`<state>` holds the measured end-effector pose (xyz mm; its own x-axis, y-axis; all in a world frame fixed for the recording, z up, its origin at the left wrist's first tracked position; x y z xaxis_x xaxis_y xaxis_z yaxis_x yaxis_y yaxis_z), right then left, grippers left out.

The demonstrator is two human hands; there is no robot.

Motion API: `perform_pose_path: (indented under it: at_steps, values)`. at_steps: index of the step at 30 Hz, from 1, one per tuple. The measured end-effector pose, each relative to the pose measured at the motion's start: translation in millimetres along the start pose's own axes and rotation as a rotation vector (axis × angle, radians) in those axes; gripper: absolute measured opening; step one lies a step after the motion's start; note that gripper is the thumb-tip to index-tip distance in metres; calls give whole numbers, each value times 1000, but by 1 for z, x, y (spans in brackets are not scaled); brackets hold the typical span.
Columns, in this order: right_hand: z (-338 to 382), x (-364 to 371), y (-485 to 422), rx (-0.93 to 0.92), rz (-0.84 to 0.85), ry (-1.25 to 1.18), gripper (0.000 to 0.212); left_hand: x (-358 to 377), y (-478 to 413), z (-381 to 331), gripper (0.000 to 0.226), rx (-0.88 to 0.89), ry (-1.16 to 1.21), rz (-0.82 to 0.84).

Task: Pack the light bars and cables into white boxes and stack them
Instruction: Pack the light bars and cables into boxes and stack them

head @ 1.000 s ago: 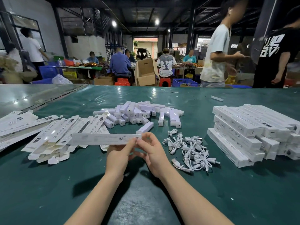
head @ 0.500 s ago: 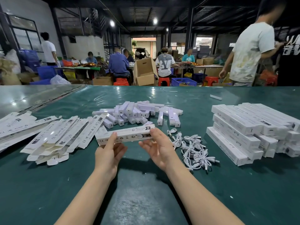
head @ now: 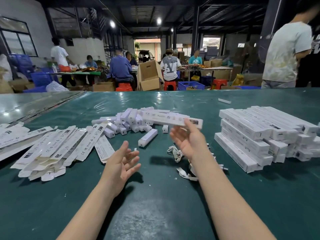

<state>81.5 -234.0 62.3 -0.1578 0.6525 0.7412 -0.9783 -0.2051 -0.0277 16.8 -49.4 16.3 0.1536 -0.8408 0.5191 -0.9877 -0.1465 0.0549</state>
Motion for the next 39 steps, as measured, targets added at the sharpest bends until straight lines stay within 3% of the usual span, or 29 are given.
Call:
perform_pose_path:
  at_steps: [3,5,8,10,12,16,19,21,23,25,29,34,39]
  values:
    - [45,-15,5,-226,-173,-96,13,1,1,0,25,-17,-11,6]
    - [71,-17,8,-369,-186,-130,14,2,1,0,24,-24,-23,10]
    - [90,-12,9,-512,-136,-123,51,2,1,0,24,-21,-59,12]
    - [88,-7,8,-519,-123,-5,56,3,2,0,23,-24,-65,7]
    - [77,-3,6,-458,-126,158,48,2,2,0,23,-27,-55,0]
    - [25,5,3,-221,-100,451,13,1,2,-2,19,-9,-83,-25]
    - [-22,-3,-1,-150,-61,897,13,0,3,-8,17,95,-361,-72]
    - [-44,-6,-3,-160,2,1395,18,-7,2,-16,17,221,-744,-175]
    - [-55,-6,-2,-179,99,1671,21,-15,3,-26,15,315,-1088,-290]
    - [-58,-3,1,-190,170,1767,21,-27,0,-33,9,338,-1326,-378]
    - [-62,-1,5,-210,256,1903,21,-61,-5,-46,53,139,-1554,-515]
    - [-67,0,8,-196,328,1936,20,-83,-12,-35,66,-200,-1746,-384]
    - [-67,-1,9,-197,329,1937,21,-73,-14,-24,67,-198,-1842,-370]
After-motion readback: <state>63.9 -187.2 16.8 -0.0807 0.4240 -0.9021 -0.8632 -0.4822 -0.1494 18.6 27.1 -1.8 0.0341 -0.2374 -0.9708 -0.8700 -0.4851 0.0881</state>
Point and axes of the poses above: each hand's wrist, its own y-axis away from the middle knuckle, its own x-axis out of the palm, z = x × y, the point moved 4 cm from there along -y, towards the middle knuckle, and after that the axes turned 10 degrees about z, right-handed, at the moved point
